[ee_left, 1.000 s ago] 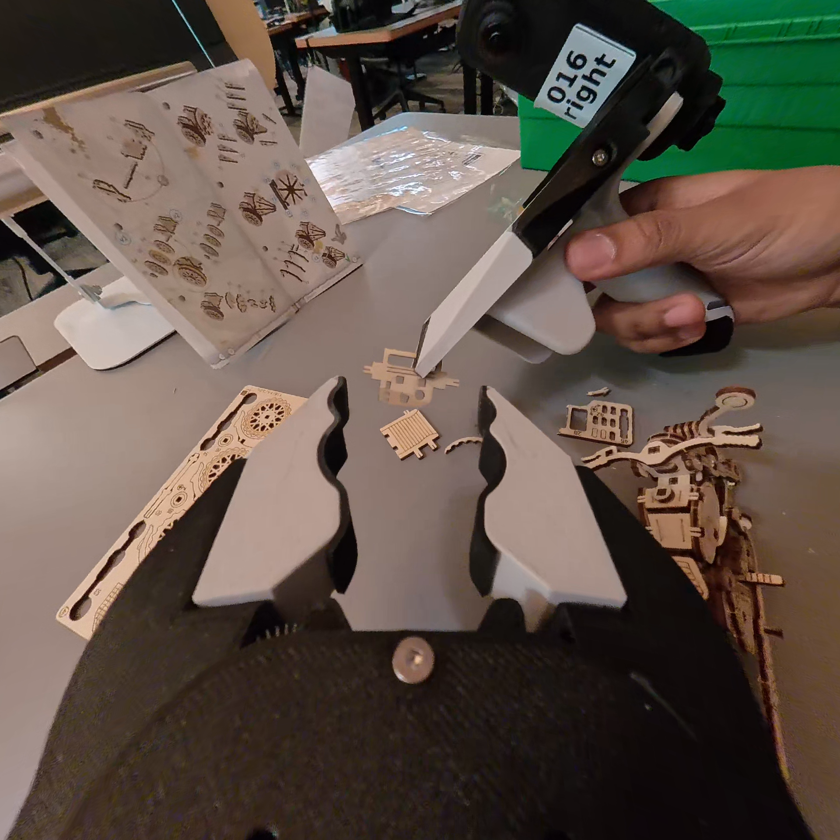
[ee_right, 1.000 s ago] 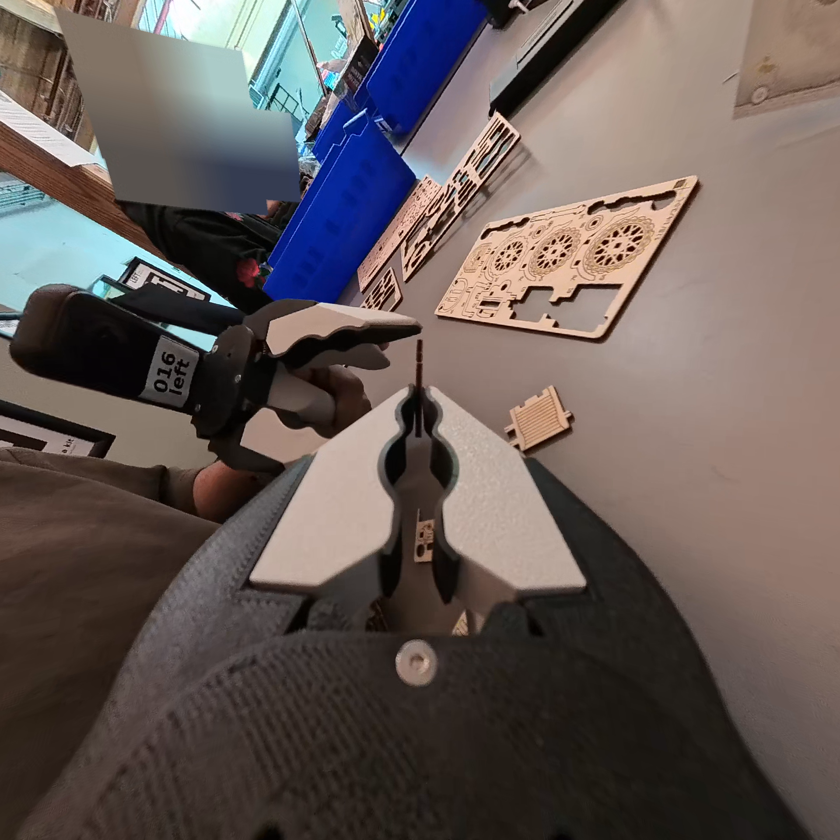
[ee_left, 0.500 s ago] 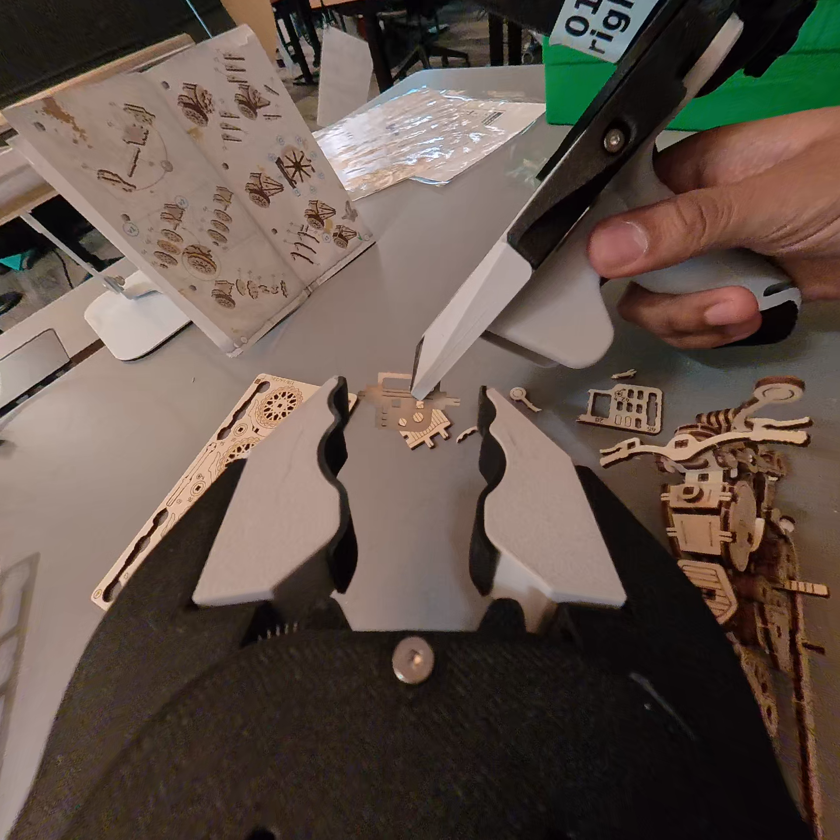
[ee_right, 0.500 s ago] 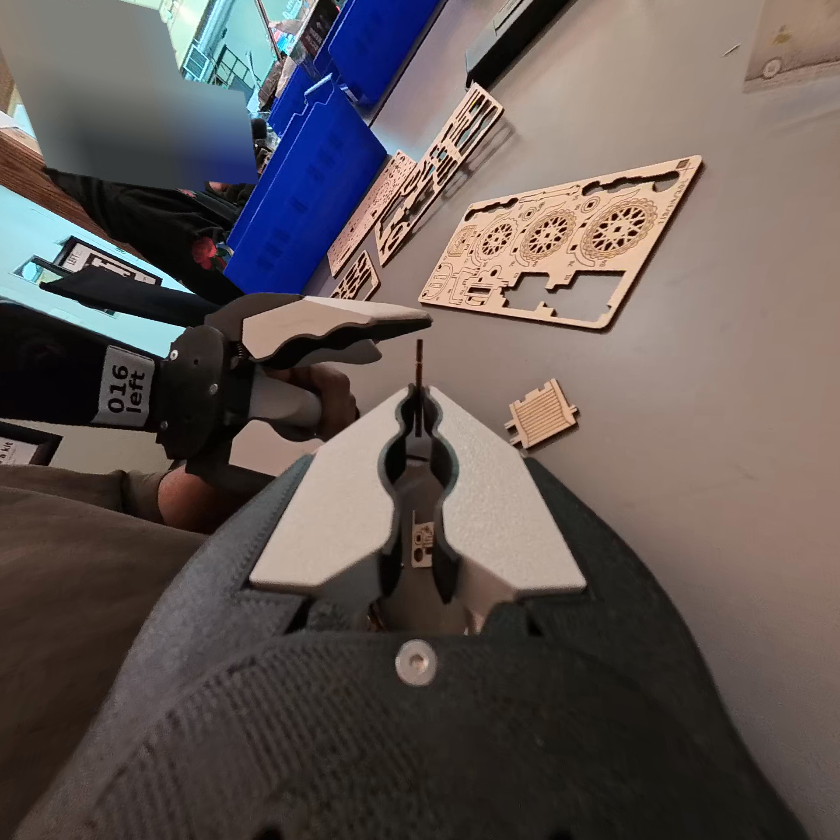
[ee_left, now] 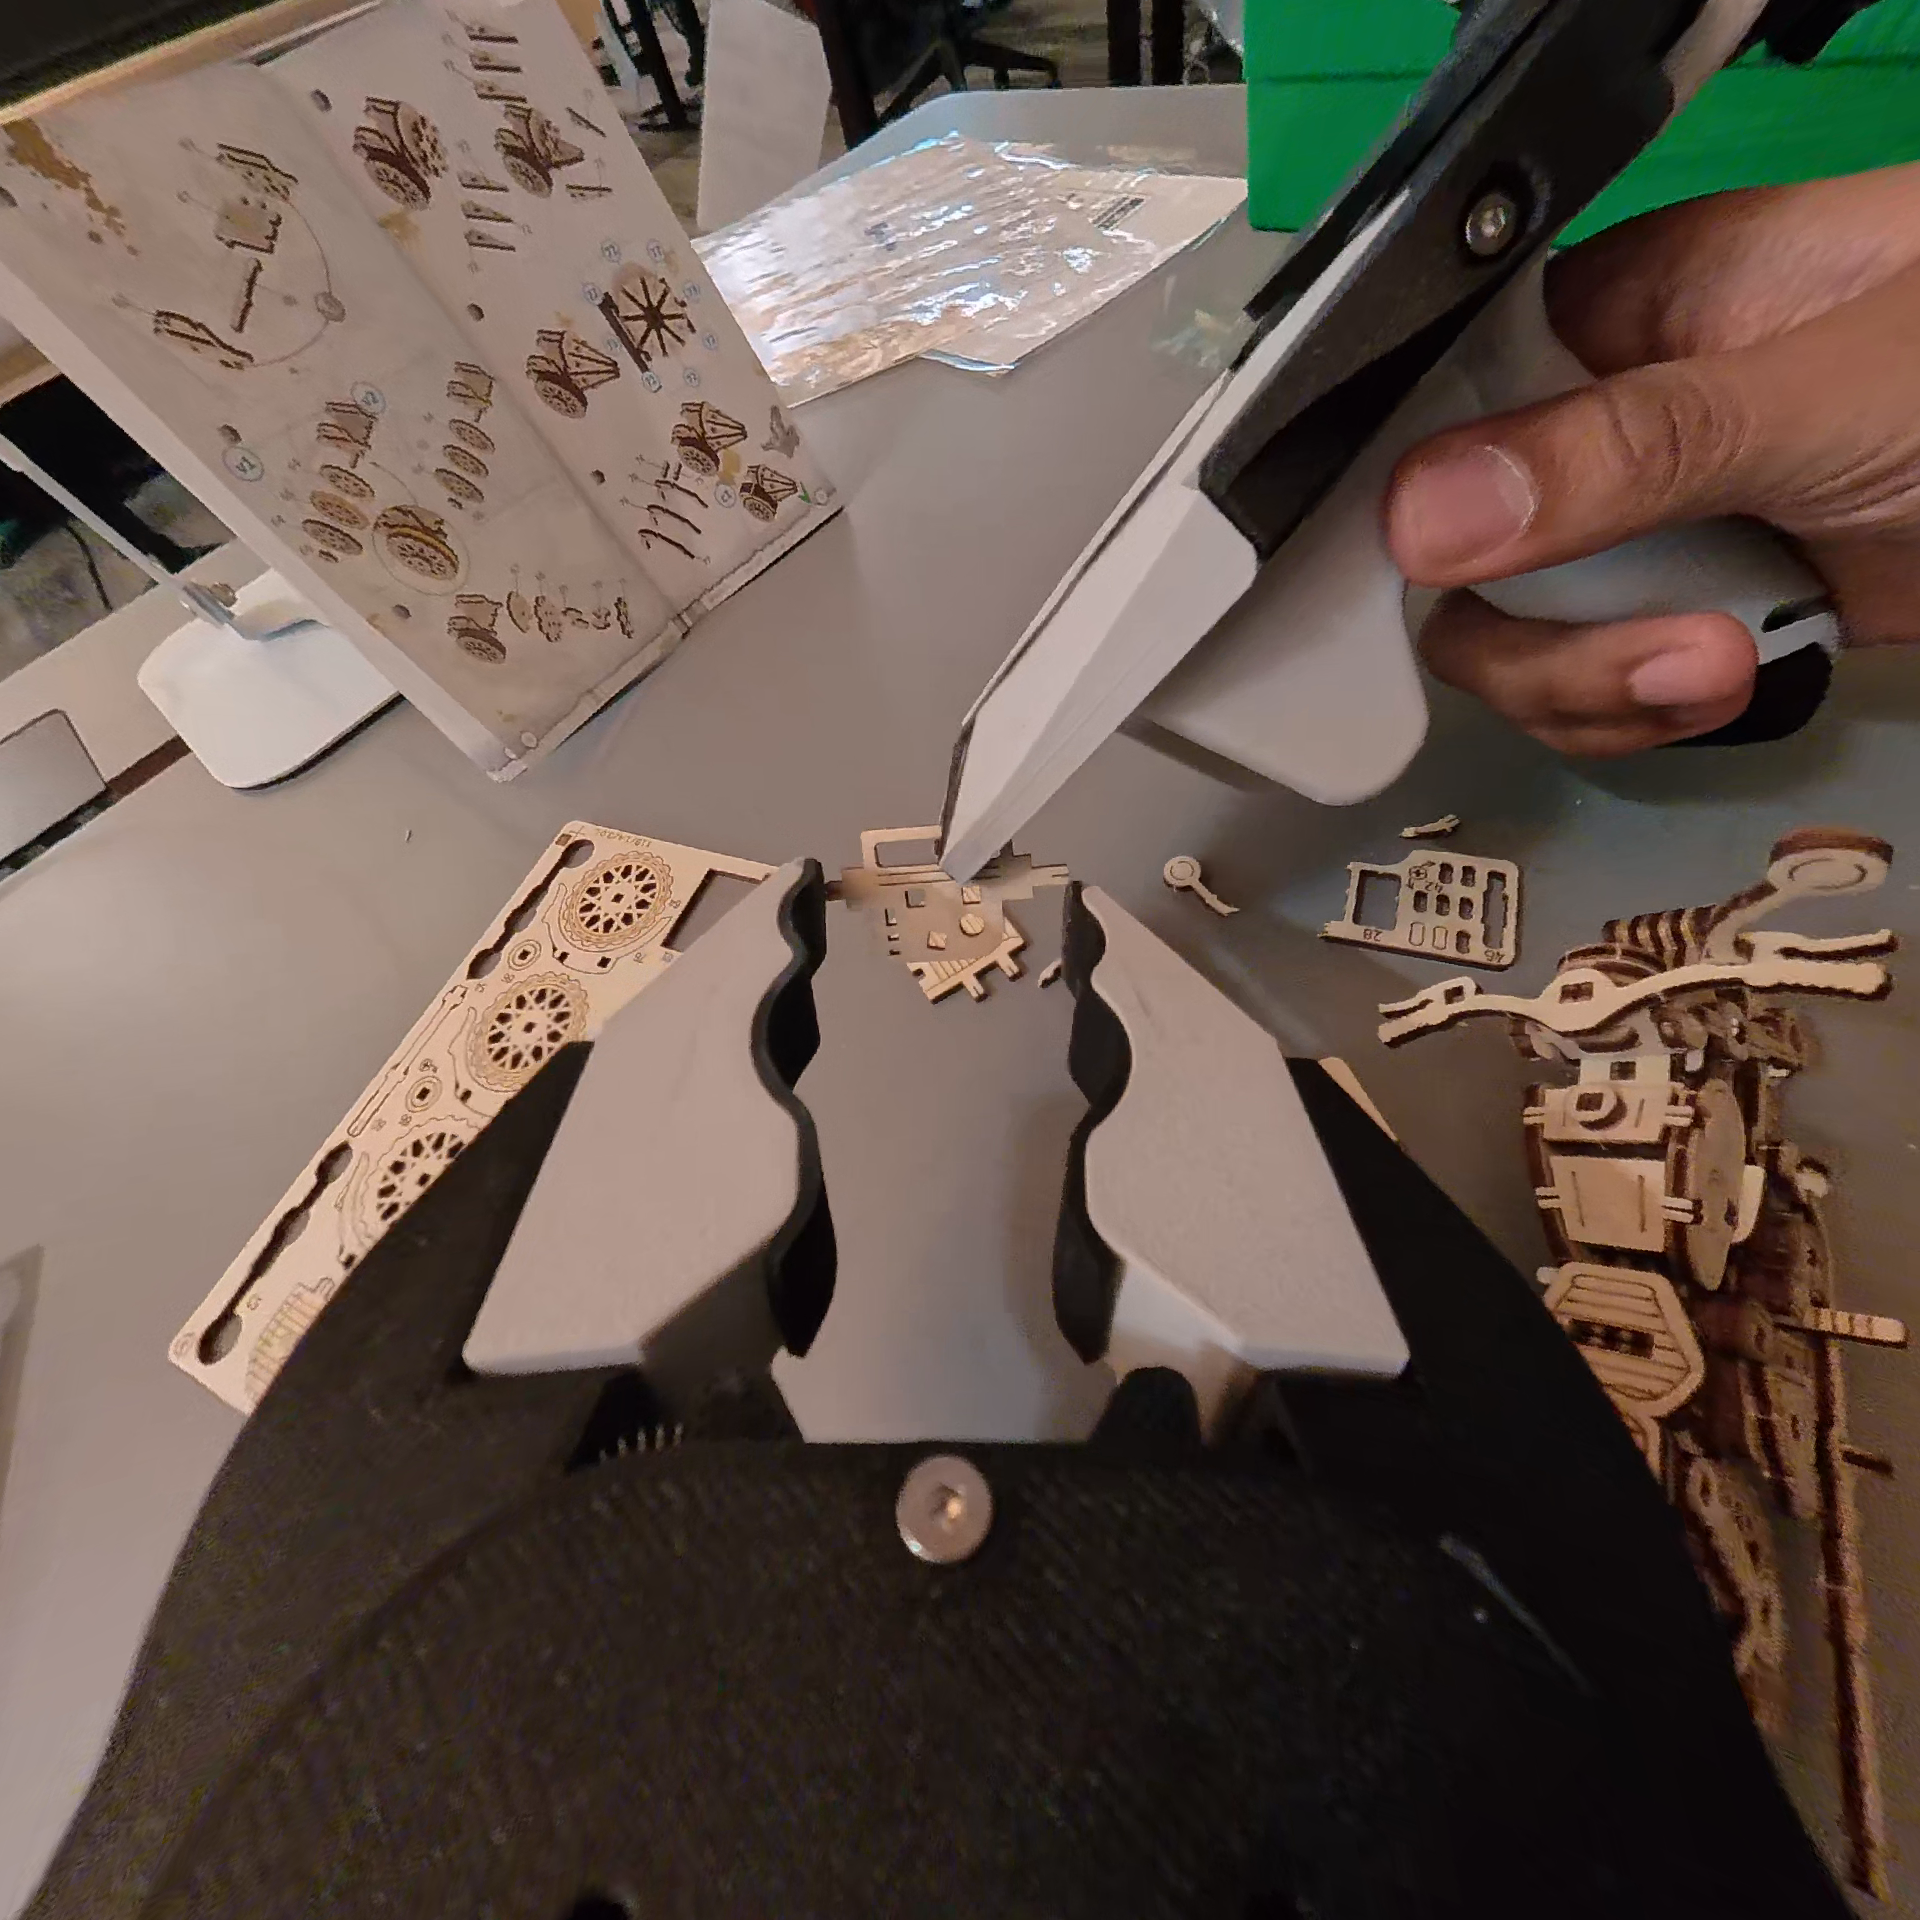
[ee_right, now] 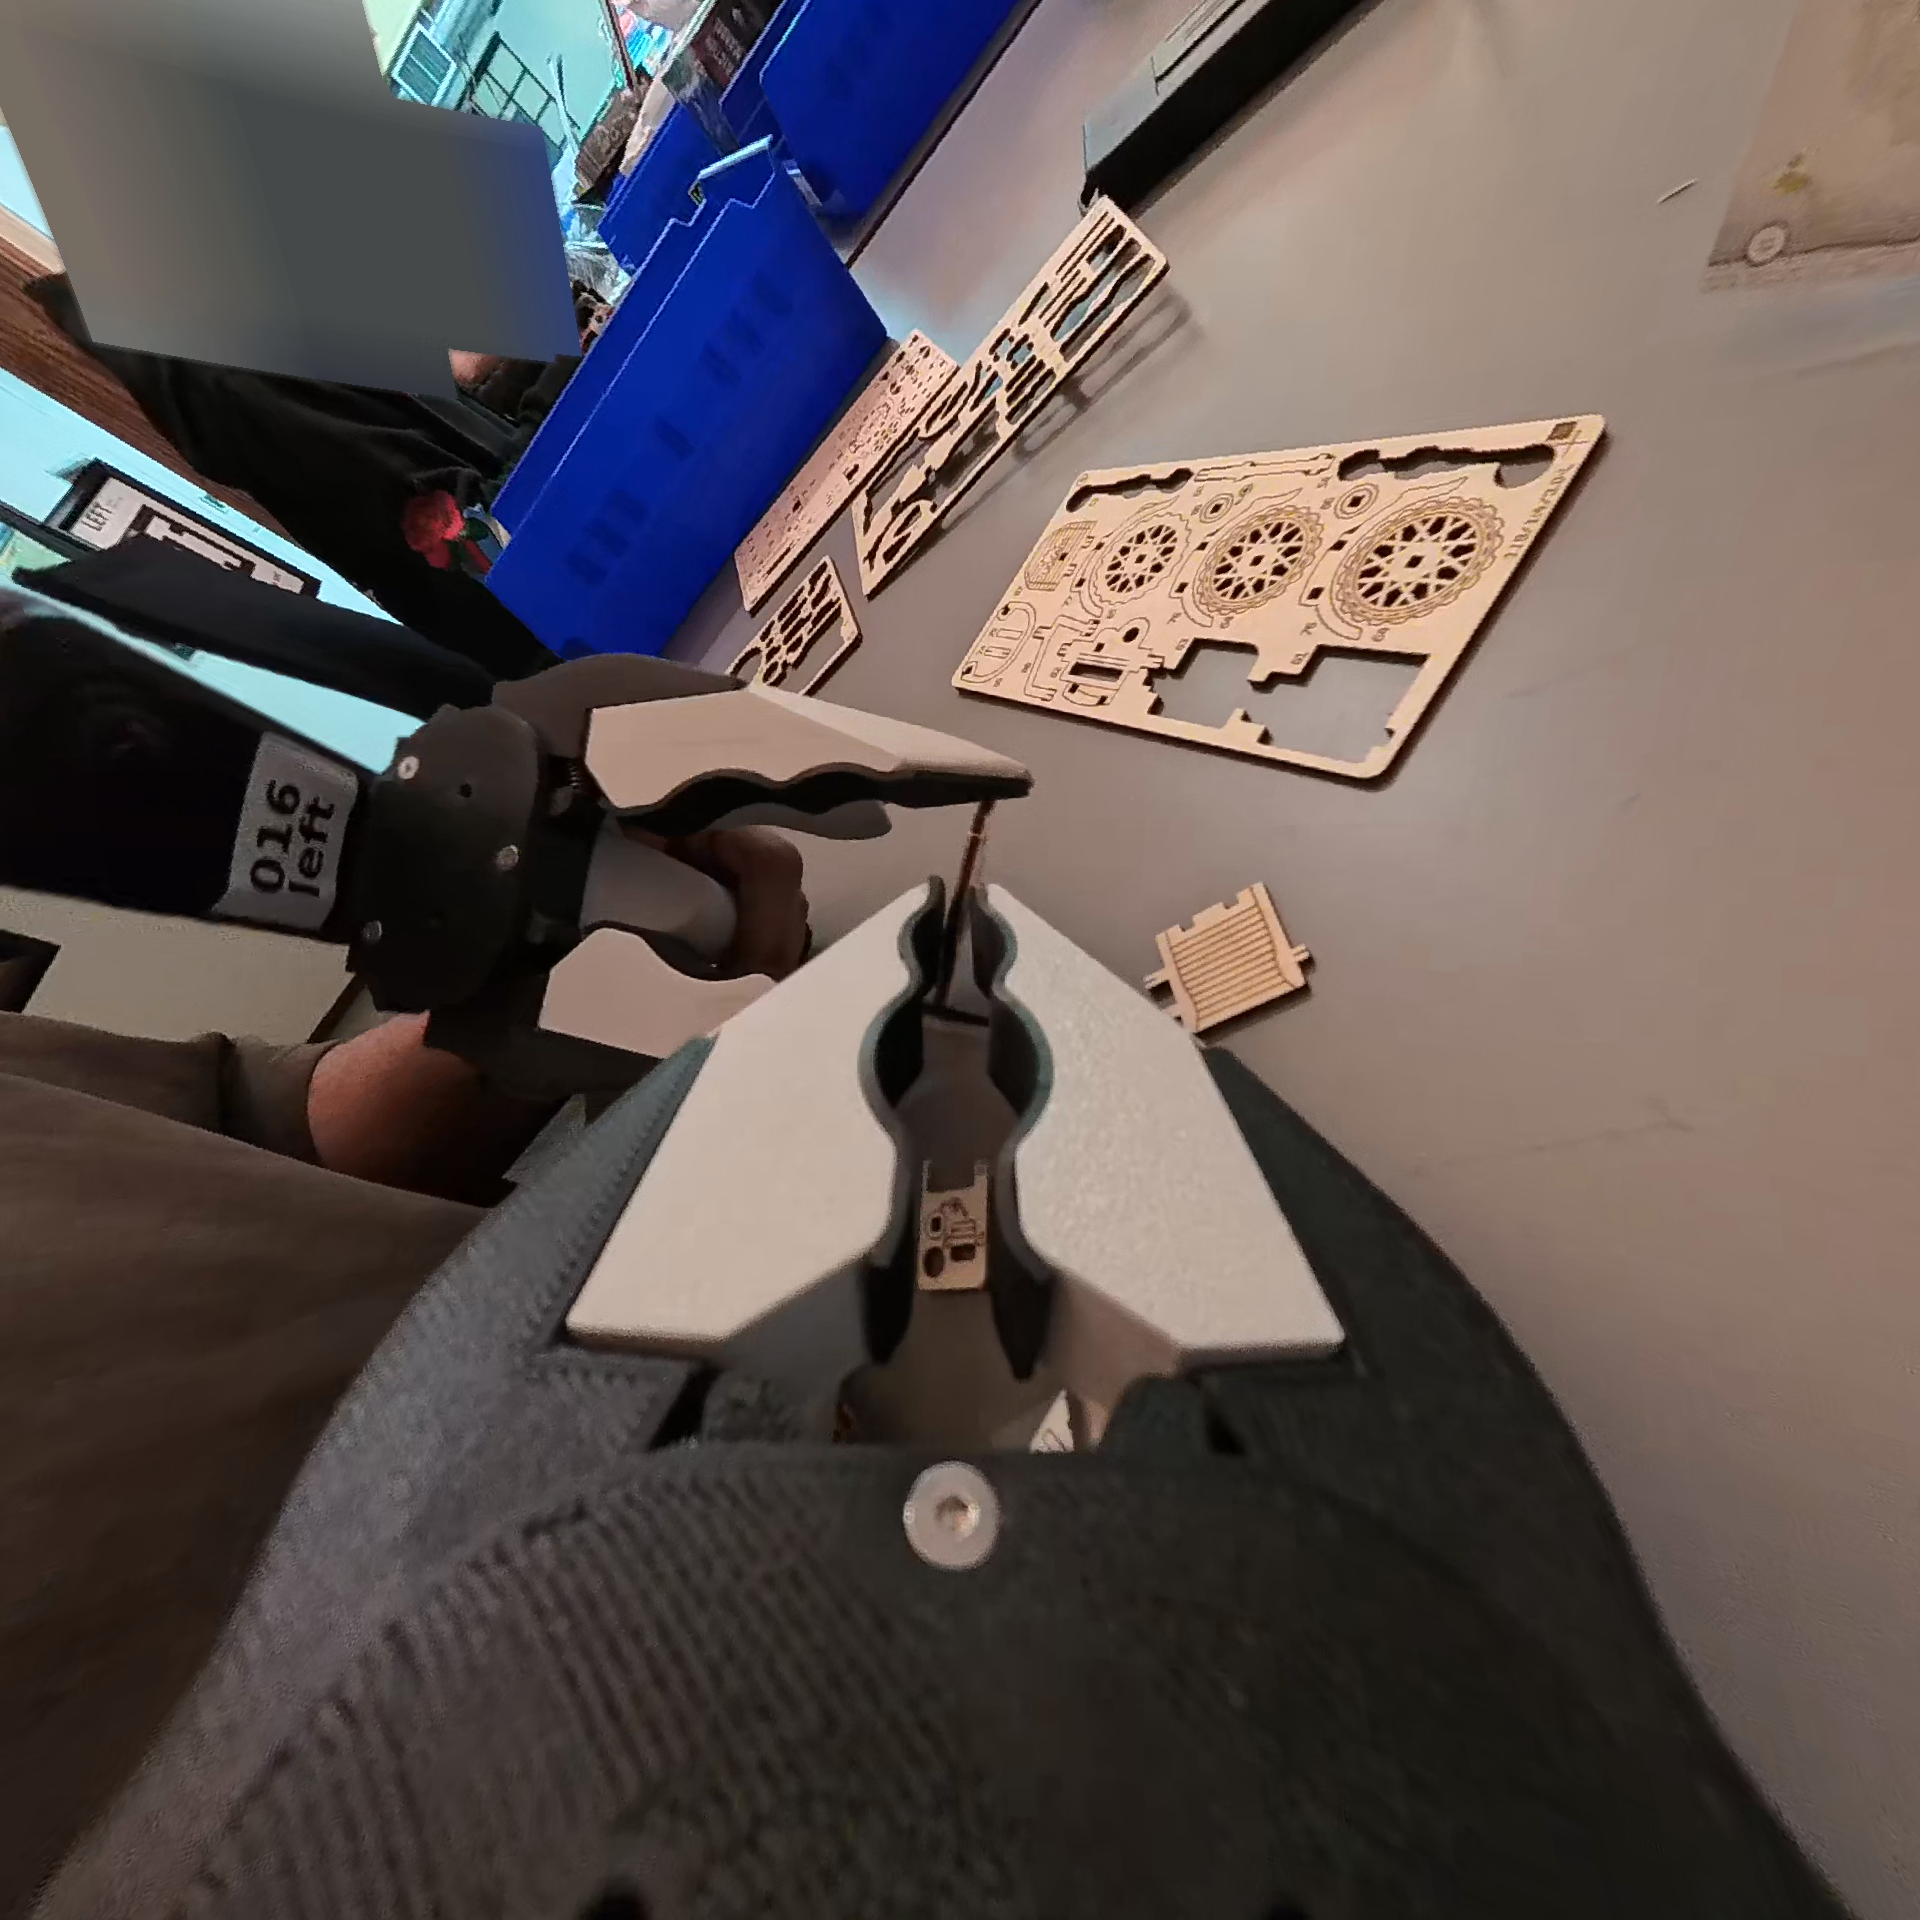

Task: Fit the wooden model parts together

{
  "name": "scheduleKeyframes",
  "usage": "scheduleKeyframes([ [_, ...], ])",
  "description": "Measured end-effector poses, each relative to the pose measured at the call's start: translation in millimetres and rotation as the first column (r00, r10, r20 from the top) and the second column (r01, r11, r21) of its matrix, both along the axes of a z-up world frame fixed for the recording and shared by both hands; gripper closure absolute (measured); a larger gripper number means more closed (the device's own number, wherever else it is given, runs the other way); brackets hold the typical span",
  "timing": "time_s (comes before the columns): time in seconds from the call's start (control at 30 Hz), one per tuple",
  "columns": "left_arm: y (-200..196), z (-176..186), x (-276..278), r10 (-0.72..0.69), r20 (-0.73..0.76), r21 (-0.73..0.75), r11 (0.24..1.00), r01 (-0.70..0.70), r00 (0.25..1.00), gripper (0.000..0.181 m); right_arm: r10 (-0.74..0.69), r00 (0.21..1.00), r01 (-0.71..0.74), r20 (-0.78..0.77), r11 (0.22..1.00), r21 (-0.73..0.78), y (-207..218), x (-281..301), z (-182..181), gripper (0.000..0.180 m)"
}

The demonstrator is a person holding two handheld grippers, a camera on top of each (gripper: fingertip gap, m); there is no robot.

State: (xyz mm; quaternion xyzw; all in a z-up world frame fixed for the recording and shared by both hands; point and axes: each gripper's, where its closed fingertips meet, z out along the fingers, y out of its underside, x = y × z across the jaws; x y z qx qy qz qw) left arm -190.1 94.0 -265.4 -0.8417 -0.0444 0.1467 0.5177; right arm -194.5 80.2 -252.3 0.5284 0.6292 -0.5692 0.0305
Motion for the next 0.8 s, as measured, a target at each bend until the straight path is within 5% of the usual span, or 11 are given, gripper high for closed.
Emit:
scheduleKeyframes([
  [0.03,0,0,1,-0.005,0.024,0.006,1.0,0.005,1.0,0.134,0.003,1.0,-0.003,-0.008,1.0,0.003,0,0,0,0.177],
  [0.27,-1,10,-3,0.007,0.232,0.094,0.995,-0.03,0.973,0.127,-0.013,0.999,0.013,-0.04,1.0,0.004,2,-2,5,0.177],
  [0.8,-1,6,-6,0.051,0.107,0.036,0.998,-0.056,0.993,0.135,-0.078,0.997,0.078,-0.021,0.997,-0.003,2,-6,2,0.177],
])
